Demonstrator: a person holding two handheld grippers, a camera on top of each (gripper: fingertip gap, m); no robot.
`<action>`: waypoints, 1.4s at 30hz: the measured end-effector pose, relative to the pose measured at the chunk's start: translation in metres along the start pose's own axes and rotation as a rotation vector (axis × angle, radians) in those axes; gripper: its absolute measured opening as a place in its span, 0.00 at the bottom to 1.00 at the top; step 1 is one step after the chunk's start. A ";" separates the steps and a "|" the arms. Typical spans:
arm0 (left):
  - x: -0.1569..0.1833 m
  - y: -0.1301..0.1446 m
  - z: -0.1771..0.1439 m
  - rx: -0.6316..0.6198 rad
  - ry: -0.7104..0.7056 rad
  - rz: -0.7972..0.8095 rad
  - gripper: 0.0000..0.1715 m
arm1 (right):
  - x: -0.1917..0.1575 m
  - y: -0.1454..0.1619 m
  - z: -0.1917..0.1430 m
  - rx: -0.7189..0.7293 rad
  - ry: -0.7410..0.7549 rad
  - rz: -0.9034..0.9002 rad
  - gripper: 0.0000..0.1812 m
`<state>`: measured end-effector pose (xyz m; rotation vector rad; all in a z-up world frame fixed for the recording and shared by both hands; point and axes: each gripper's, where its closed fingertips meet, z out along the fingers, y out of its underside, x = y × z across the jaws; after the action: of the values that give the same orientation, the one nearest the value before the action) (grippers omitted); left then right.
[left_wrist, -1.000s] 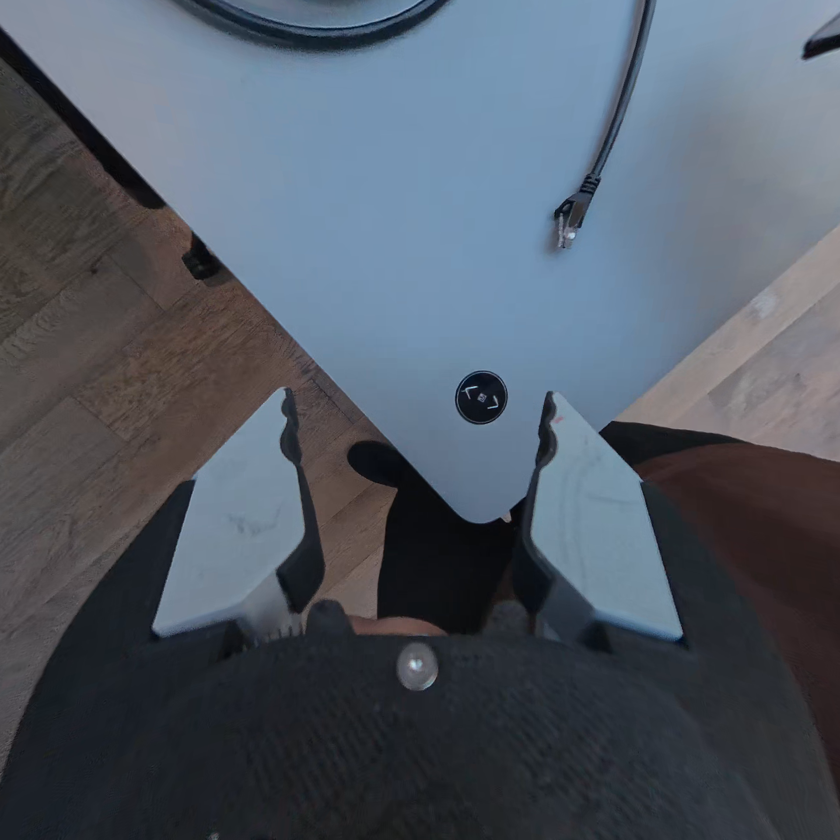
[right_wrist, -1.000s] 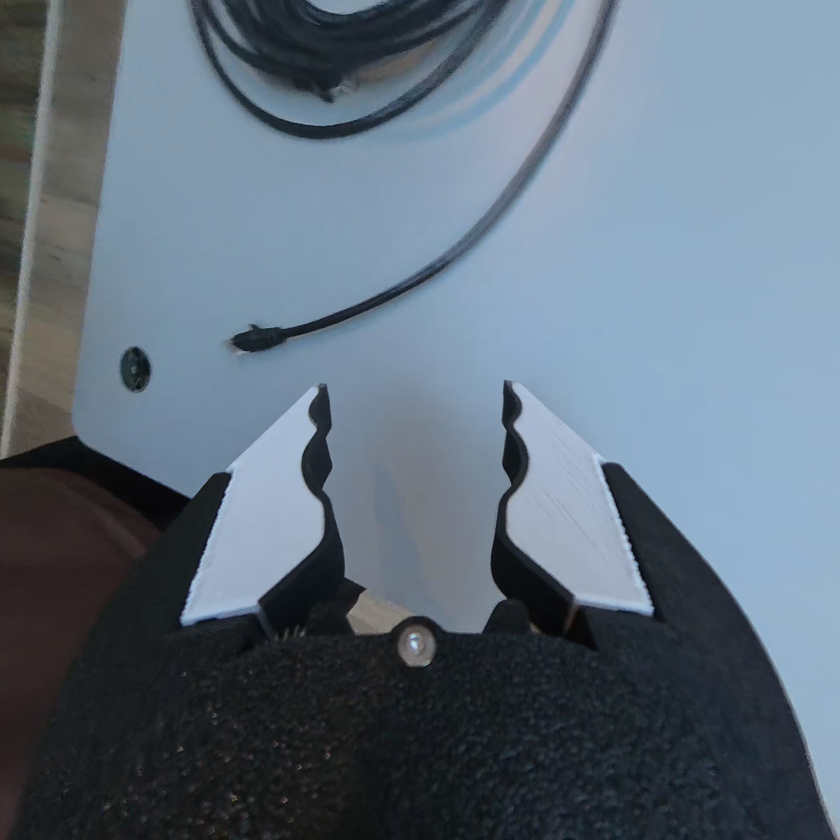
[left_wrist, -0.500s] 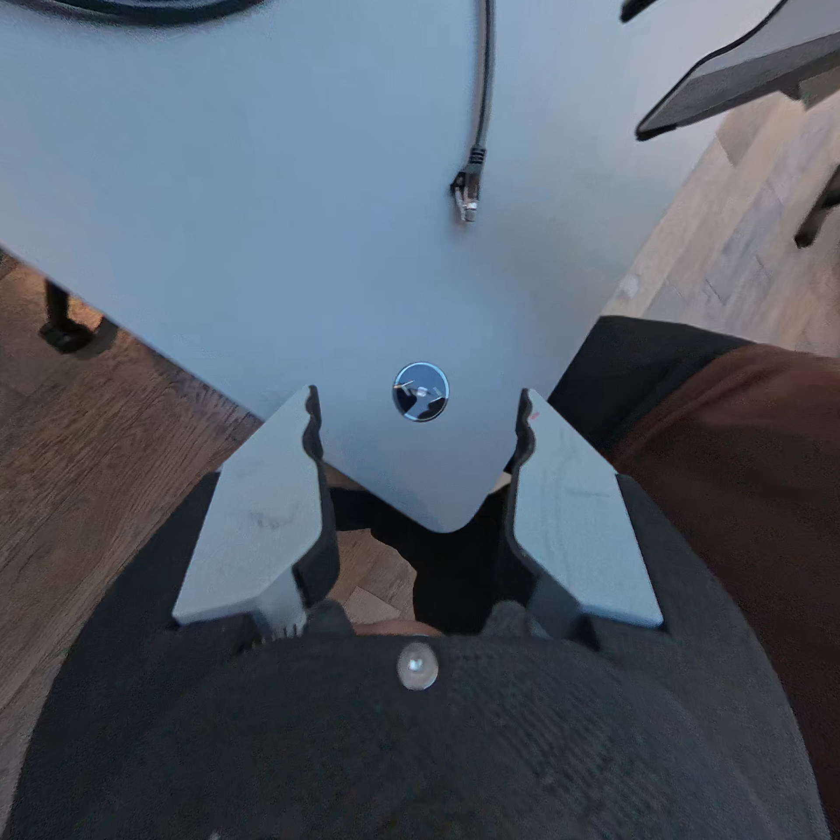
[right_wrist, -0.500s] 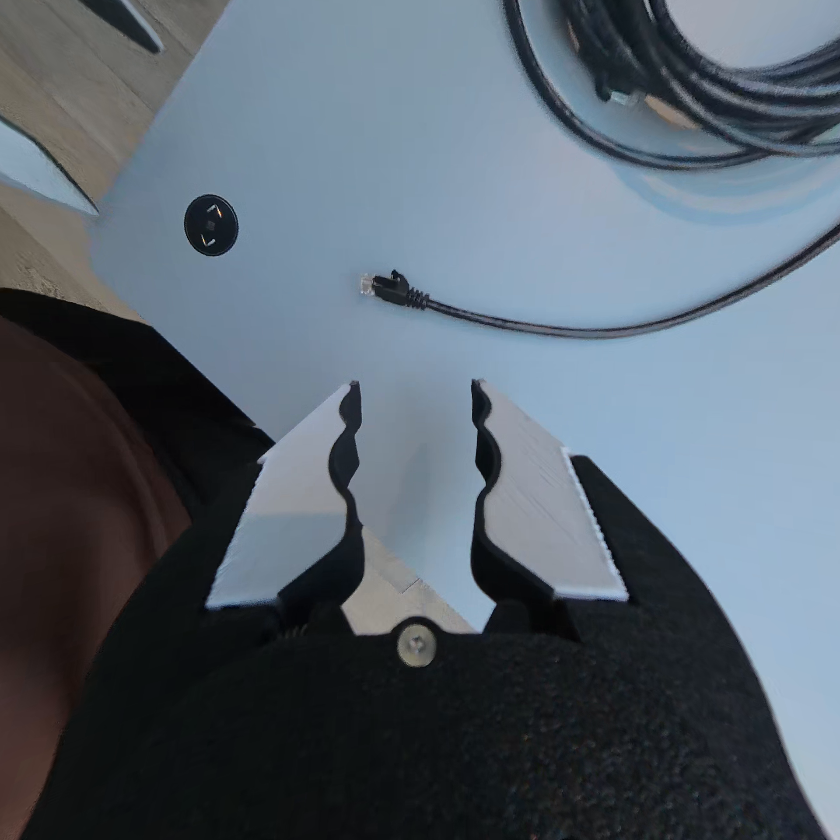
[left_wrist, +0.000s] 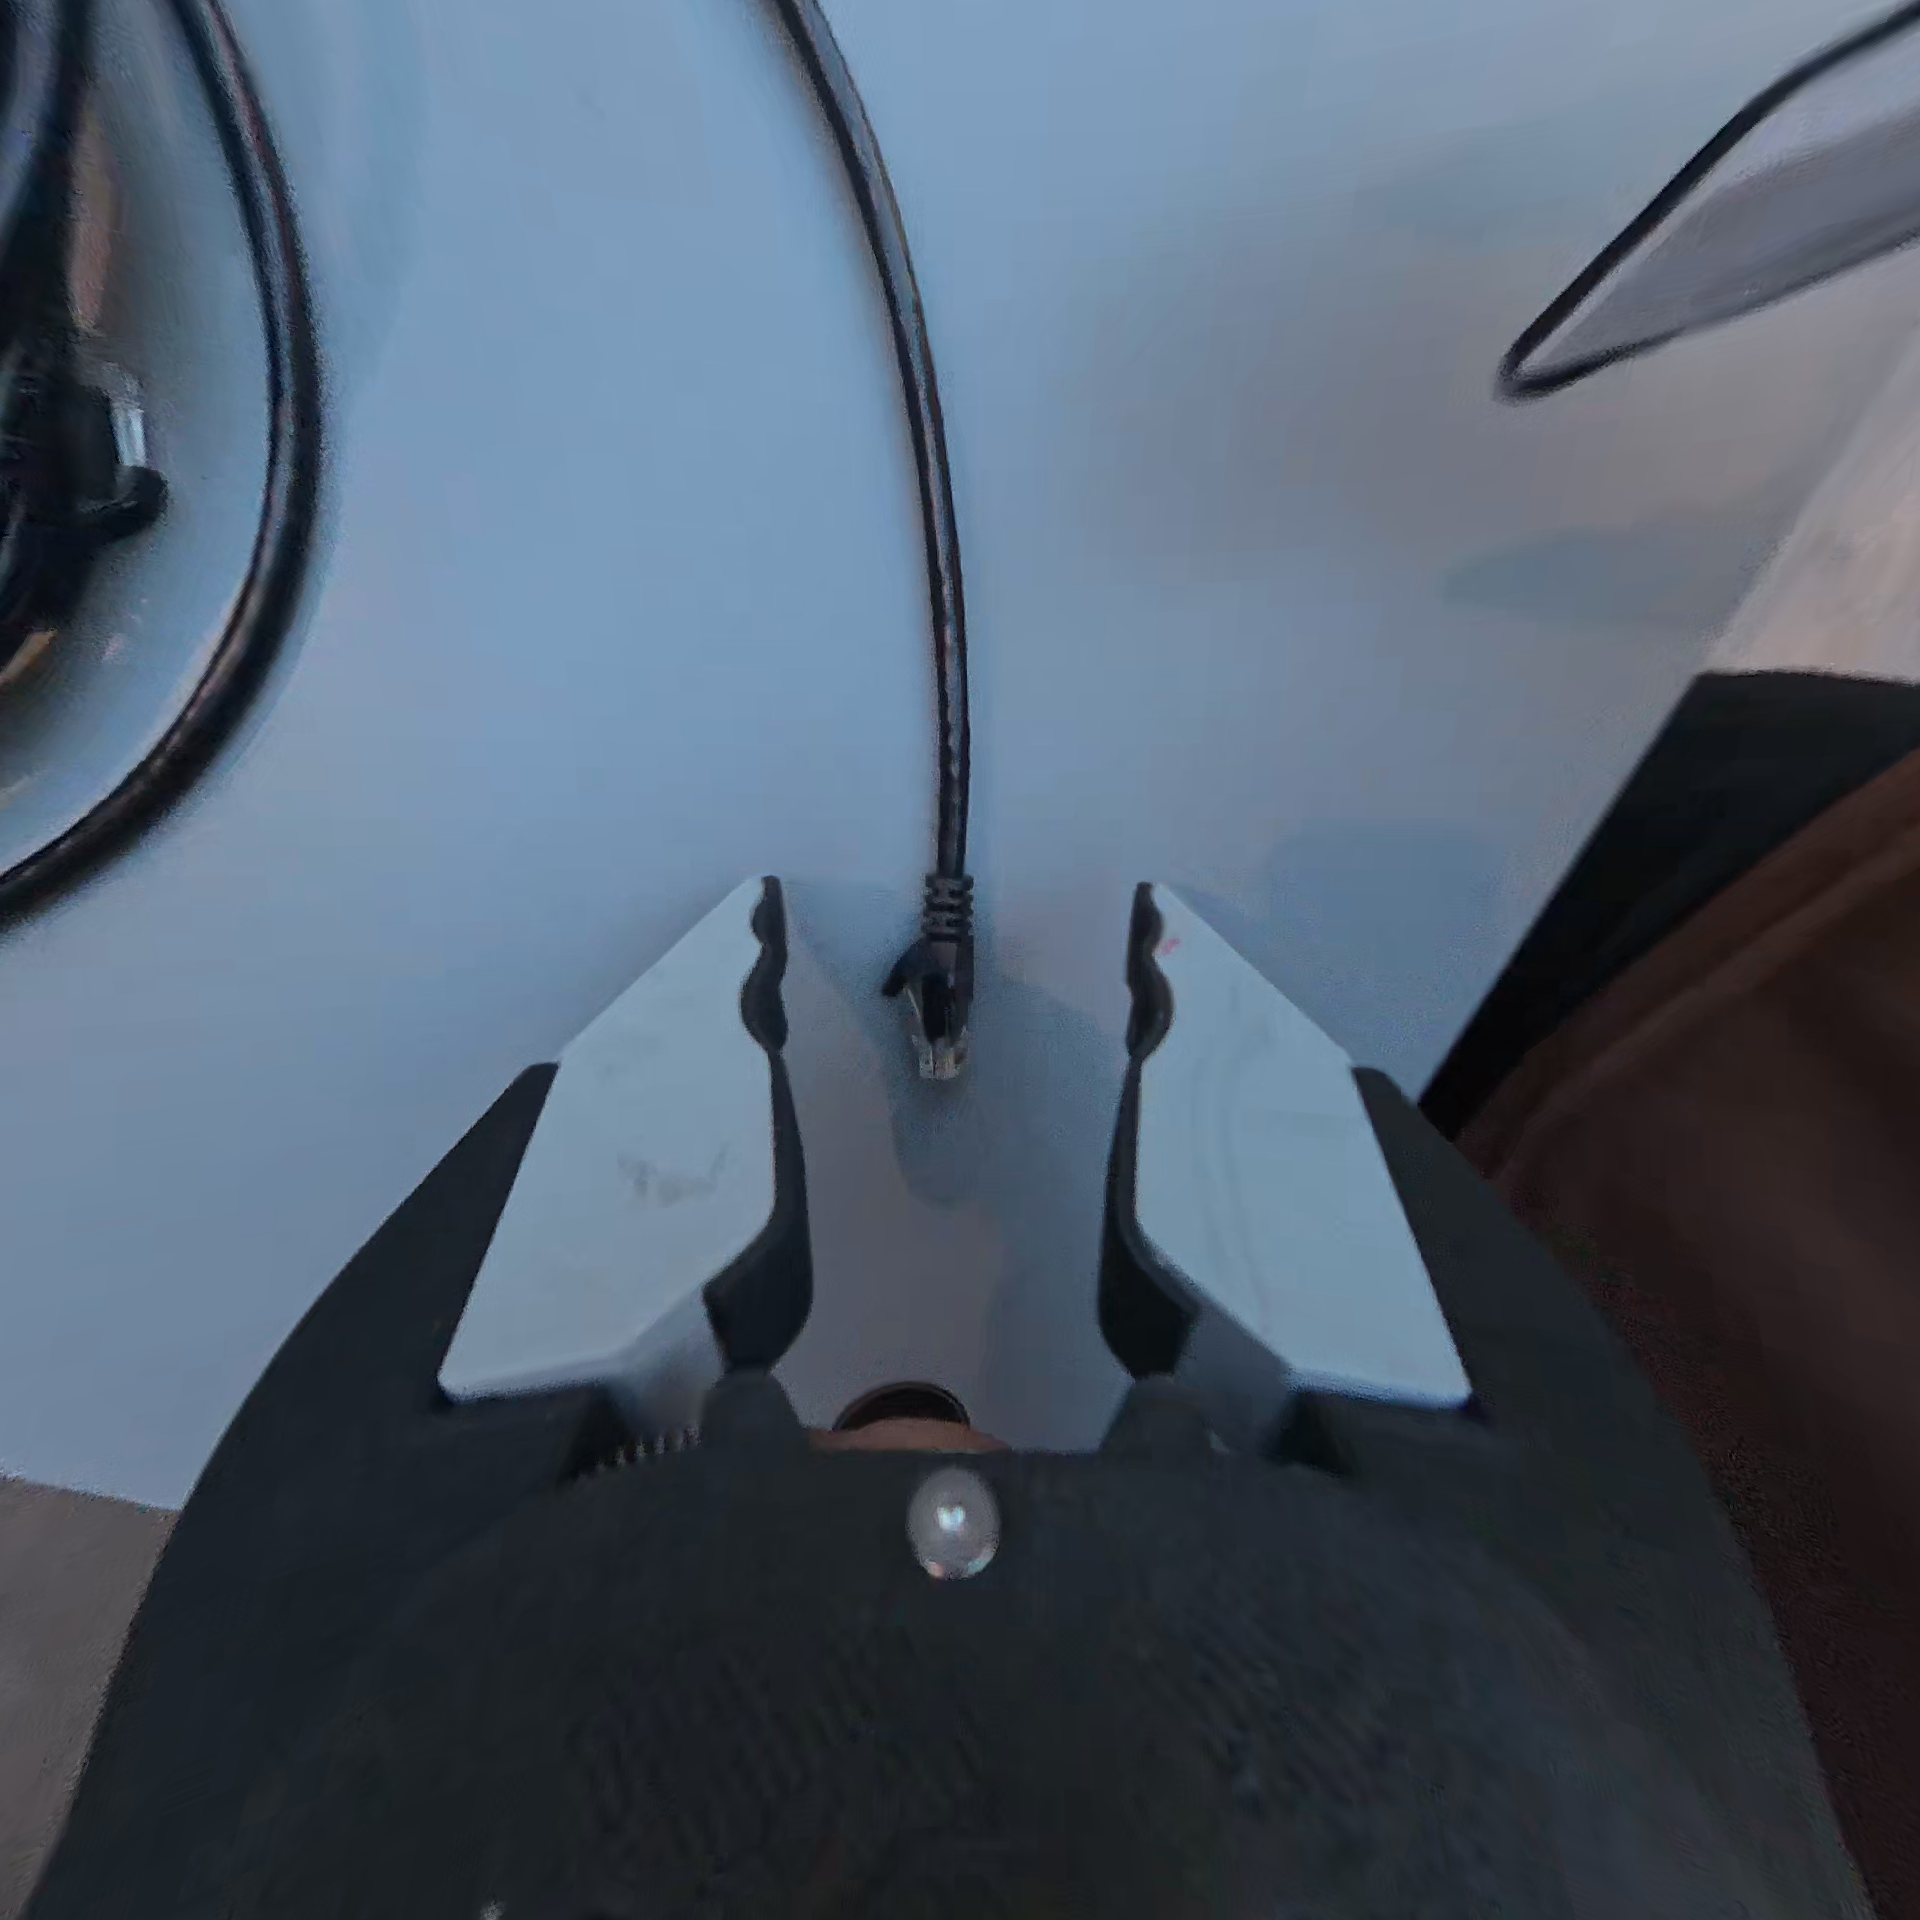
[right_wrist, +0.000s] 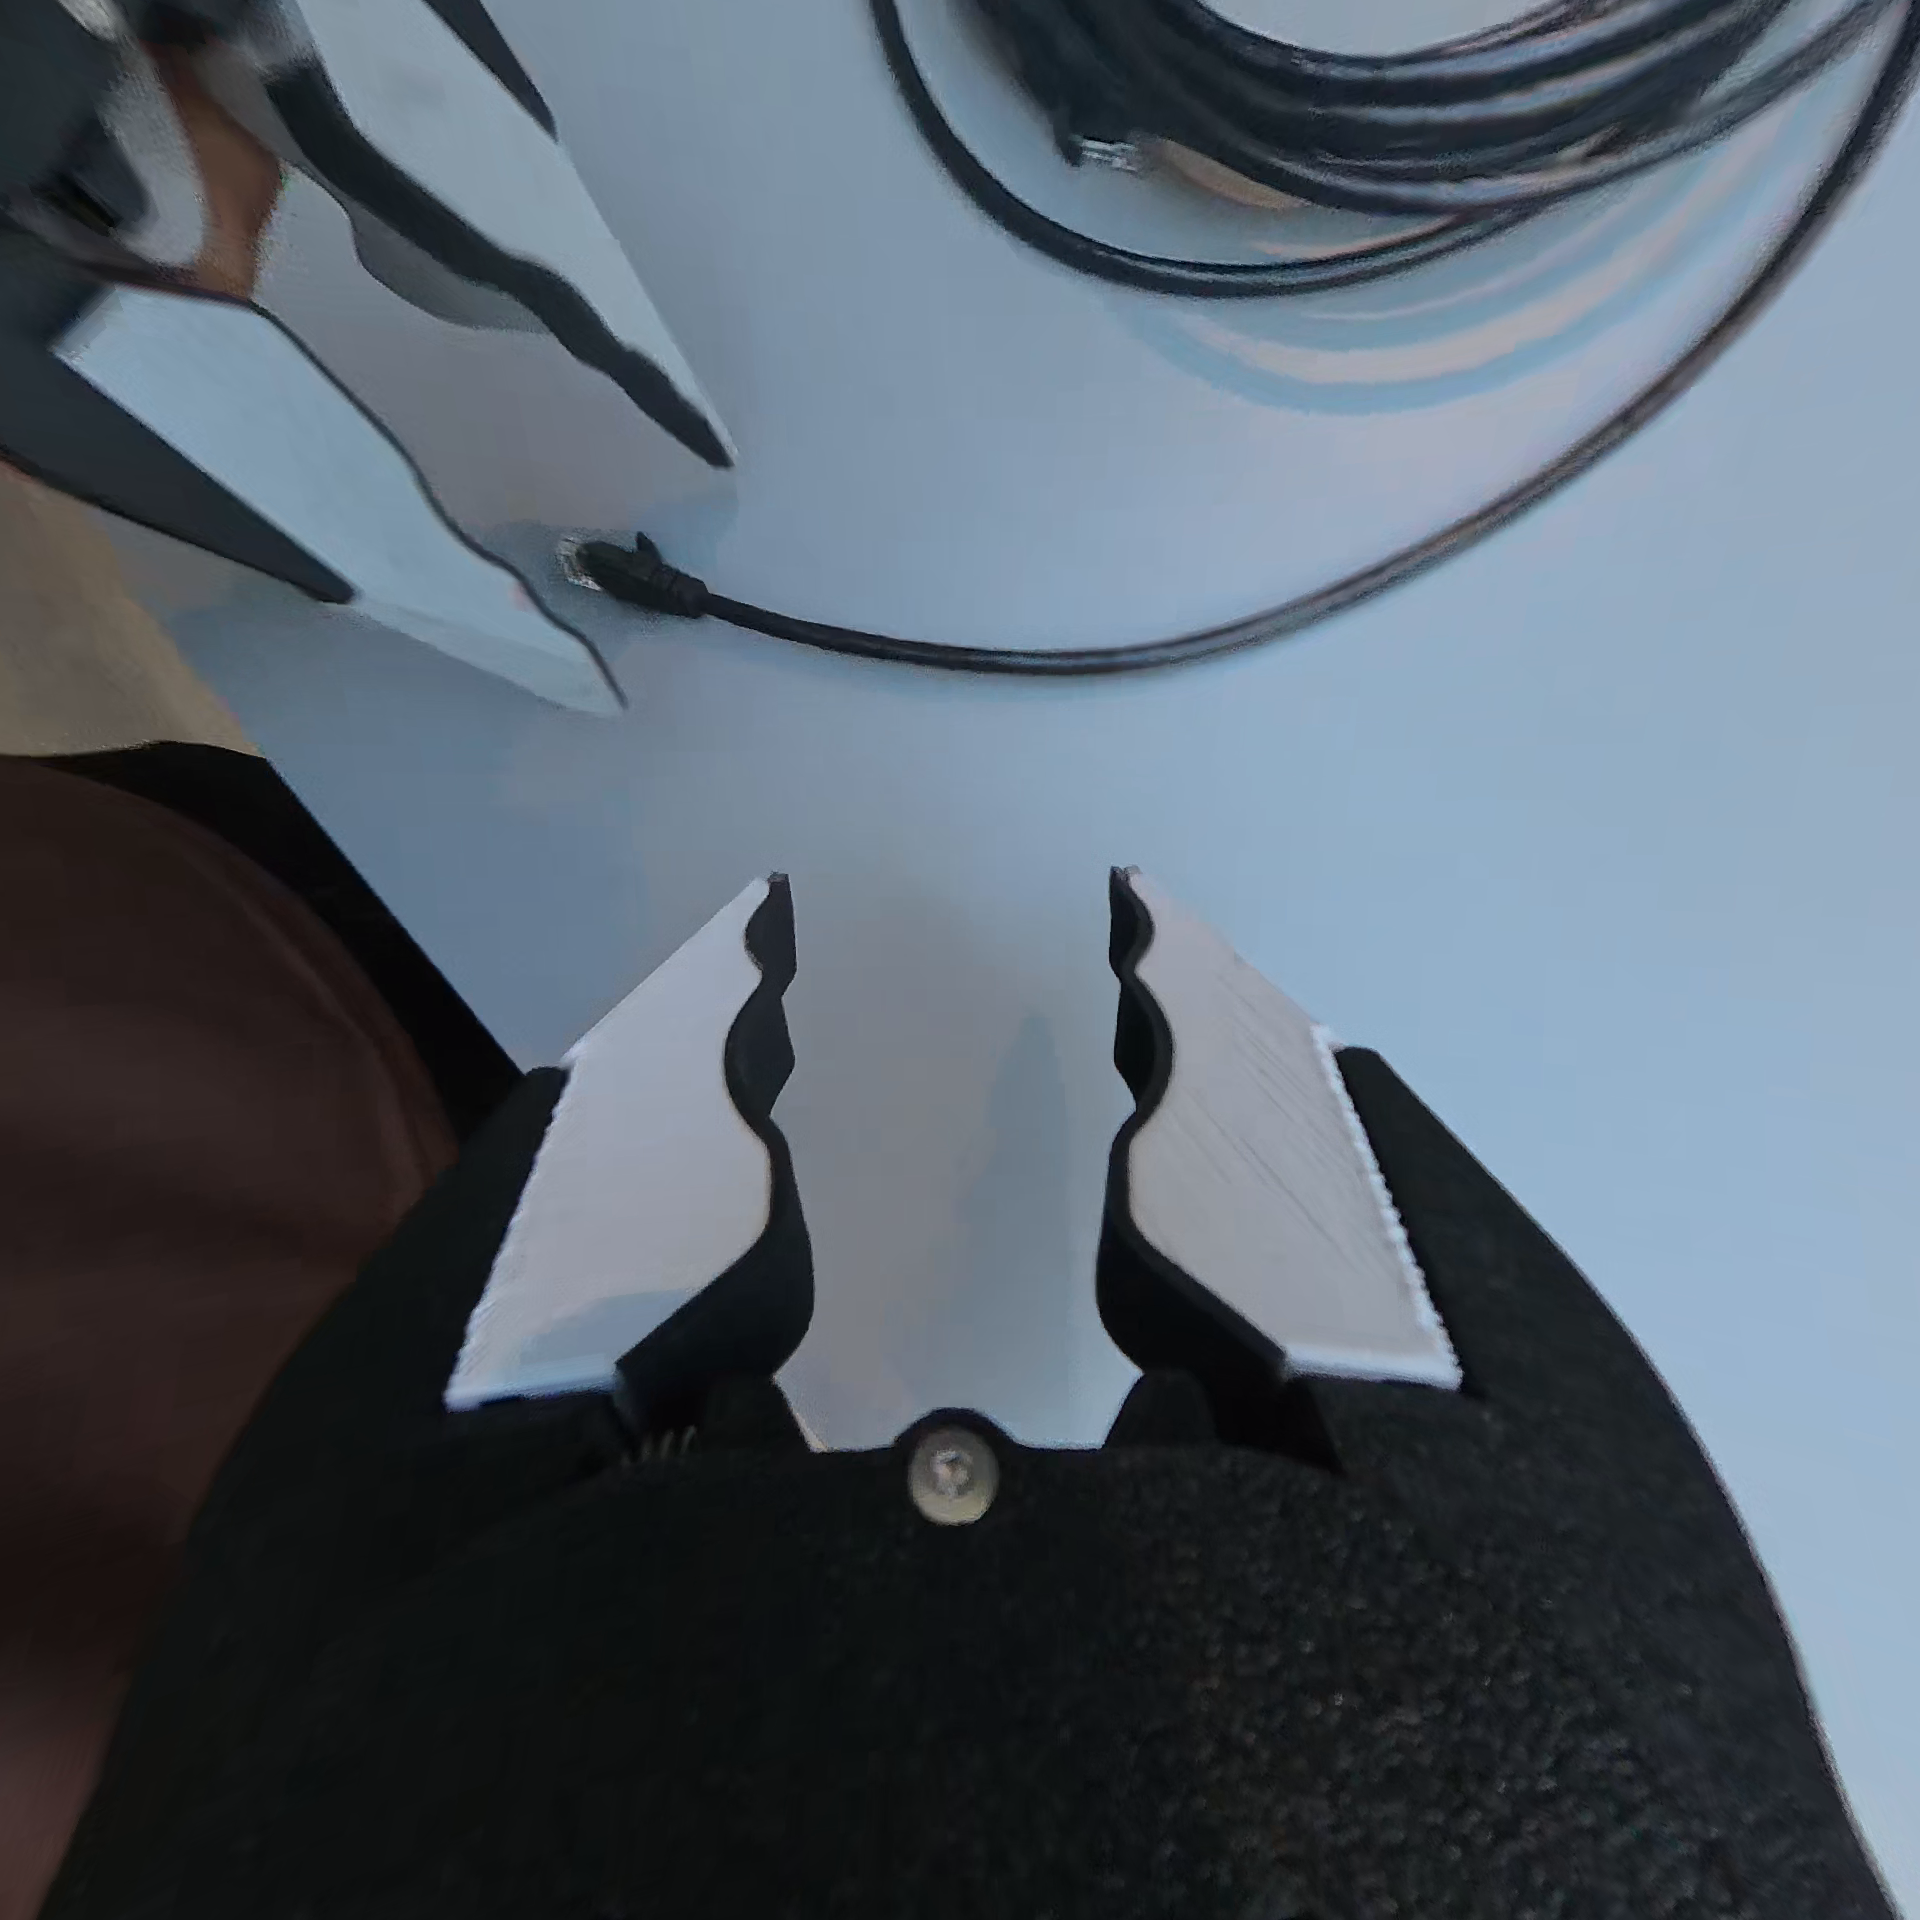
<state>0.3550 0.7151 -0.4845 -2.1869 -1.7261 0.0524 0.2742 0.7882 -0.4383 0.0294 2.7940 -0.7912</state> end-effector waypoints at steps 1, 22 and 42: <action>-0.001 0.003 0.007 -0.055 -0.024 0.010 0.31 | 0.007 0.007 -0.005 0.013 -0.027 0.019 0.33; 0.009 -0.213 -0.153 0.721 0.607 -0.532 0.01 | -0.005 -0.092 -0.099 0.466 -0.317 0.376 0.35; 0.009 -0.166 -0.232 0.993 0.519 -0.295 0.03 | -0.051 -0.163 -0.125 0.397 -0.234 0.264 0.05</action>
<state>0.2589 0.6975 -0.2162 -1.0921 -1.2790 0.1981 0.2822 0.7160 -0.2395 0.3429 2.3146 -1.1768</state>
